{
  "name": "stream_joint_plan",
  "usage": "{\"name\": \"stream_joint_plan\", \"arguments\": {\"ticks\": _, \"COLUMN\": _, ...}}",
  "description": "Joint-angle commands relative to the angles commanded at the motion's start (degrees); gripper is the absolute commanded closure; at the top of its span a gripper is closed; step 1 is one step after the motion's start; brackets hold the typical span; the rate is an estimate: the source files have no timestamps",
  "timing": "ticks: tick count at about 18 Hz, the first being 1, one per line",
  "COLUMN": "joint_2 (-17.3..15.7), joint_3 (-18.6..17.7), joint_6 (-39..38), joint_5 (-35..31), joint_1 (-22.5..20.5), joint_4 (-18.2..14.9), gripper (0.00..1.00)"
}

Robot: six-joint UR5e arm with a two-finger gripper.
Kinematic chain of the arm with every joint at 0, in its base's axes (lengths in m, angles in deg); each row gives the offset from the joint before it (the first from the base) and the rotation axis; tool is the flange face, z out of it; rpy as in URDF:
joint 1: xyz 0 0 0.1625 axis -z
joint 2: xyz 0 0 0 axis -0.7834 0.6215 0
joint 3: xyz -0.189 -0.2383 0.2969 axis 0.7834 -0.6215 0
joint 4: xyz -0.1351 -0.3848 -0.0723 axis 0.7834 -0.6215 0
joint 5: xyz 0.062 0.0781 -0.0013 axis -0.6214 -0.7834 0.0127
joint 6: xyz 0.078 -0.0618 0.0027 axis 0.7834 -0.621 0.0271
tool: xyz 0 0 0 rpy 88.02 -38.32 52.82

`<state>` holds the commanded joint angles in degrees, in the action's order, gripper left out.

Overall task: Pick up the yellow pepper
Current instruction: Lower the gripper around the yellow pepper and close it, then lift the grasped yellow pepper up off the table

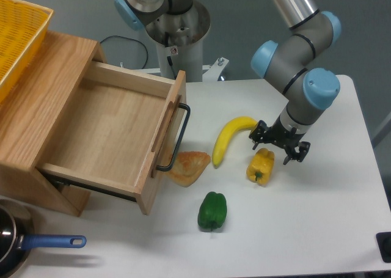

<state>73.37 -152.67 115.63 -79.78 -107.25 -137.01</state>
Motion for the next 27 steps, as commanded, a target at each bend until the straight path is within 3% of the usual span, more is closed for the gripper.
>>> {"name": "stream_joint_plan", "arguments": {"ticks": 8, "joint_2": 1.15, "joint_3": 0.26, "joint_6": -1.5, "joint_5": -0.18, "joint_1": 1.15, "joint_4": 0.53, "gripper": 0.0}}
{"name": "stream_joint_plan", "arguments": {"ticks": 13, "joint_2": 1.59, "joint_3": 0.44, "joint_6": -1.15, "joint_5": -1.05, "joint_1": 1.23, "joint_4": 0.62, "gripper": 0.25}}
{"name": "stream_joint_plan", "arguments": {"ticks": 18, "joint_2": 1.76, "joint_3": 1.4, "joint_6": -1.06, "joint_5": -3.33, "joint_1": 1.85, "joint_4": 0.62, "gripper": 0.65}}
{"name": "stream_joint_plan", "arguments": {"ticks": 27, "joint_2": 0.97, "joint_3": 4.39, "joint_6": 0.34, "joint_5": -7.9, "joint_1": 2.03, "joint_4": 0.45, "gripper": 0.68}}
